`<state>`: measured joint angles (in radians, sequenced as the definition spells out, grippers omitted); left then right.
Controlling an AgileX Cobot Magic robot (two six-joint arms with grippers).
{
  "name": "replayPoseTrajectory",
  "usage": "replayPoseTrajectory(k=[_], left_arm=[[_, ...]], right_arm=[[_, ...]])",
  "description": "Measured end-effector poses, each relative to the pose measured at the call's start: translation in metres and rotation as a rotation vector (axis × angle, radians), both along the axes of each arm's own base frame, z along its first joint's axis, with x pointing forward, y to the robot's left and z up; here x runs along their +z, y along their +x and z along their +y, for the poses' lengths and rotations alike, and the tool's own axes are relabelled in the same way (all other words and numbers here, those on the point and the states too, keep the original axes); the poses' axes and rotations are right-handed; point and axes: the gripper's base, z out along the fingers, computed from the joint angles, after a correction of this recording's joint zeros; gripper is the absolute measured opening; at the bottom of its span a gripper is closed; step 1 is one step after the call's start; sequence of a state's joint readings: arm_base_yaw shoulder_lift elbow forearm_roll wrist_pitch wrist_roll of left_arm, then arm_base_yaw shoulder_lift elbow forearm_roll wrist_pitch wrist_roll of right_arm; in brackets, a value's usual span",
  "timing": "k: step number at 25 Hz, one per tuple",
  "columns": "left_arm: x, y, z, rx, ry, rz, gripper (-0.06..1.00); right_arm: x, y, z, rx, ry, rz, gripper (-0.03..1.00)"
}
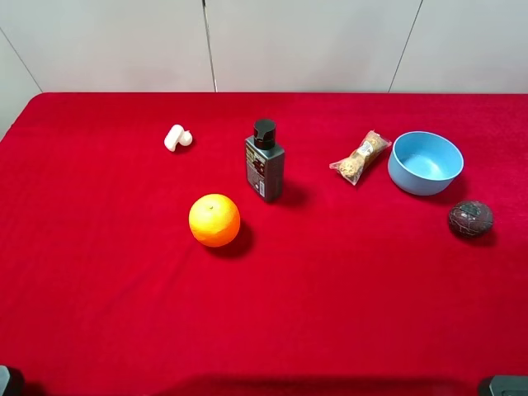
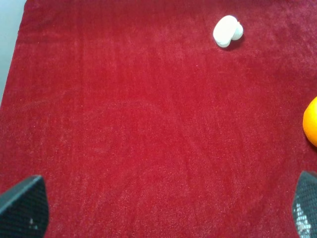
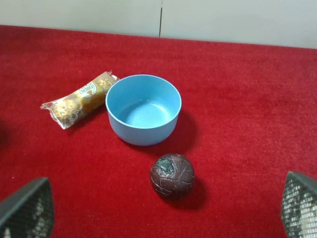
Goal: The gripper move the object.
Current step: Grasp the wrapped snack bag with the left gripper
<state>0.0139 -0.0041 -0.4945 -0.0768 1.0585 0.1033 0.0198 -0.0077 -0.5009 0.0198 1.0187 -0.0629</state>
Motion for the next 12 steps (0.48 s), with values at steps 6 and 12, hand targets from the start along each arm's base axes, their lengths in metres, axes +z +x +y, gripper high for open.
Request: replayPoseTrajectory(k=[6,12], left_arm=[[0.0,0.0,0.0,0.0,0.0,0.0,0.98],[0.0,0.0,0.0,0.0,0.0,0.0,0.98]], right_arm=[[0.0,0.0,0.0,0.0,0.0,0.0,0.69],[0.0,0.0,0.0,0.0,0.0,0.0,0.69]])
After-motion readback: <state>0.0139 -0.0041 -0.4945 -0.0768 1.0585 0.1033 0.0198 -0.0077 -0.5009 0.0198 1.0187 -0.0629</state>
